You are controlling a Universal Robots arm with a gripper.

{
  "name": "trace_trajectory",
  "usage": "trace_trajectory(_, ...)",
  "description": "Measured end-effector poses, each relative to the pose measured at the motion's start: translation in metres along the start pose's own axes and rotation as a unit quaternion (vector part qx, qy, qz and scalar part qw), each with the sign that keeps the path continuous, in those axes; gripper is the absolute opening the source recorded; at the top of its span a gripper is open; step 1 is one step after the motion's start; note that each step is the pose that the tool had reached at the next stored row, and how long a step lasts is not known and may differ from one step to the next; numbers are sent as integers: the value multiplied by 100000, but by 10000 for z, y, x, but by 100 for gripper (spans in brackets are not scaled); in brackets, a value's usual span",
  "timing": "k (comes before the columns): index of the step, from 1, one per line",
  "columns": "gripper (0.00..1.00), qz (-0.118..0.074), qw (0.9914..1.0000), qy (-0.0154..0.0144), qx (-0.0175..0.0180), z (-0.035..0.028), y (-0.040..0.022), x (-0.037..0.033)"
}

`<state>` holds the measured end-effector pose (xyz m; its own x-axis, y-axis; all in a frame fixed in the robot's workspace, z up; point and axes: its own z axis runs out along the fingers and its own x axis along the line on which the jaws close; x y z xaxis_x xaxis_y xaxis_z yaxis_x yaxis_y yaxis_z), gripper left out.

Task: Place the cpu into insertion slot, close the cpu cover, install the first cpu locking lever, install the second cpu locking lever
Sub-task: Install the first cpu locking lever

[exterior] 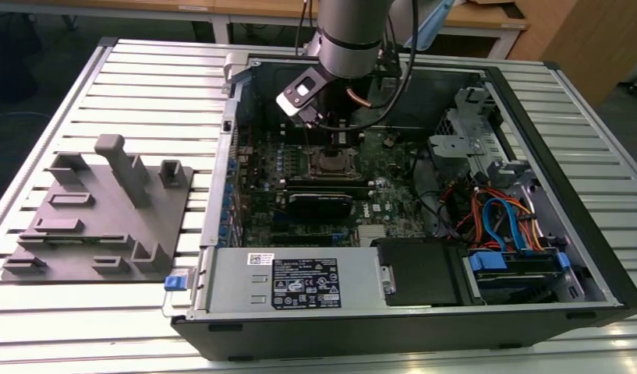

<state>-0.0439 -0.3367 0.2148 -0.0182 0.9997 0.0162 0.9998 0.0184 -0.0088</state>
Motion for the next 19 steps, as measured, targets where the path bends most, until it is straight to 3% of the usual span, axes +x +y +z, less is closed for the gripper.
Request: trace_trajectory(19,10,-1,100000,0,6,-141,-1,2)
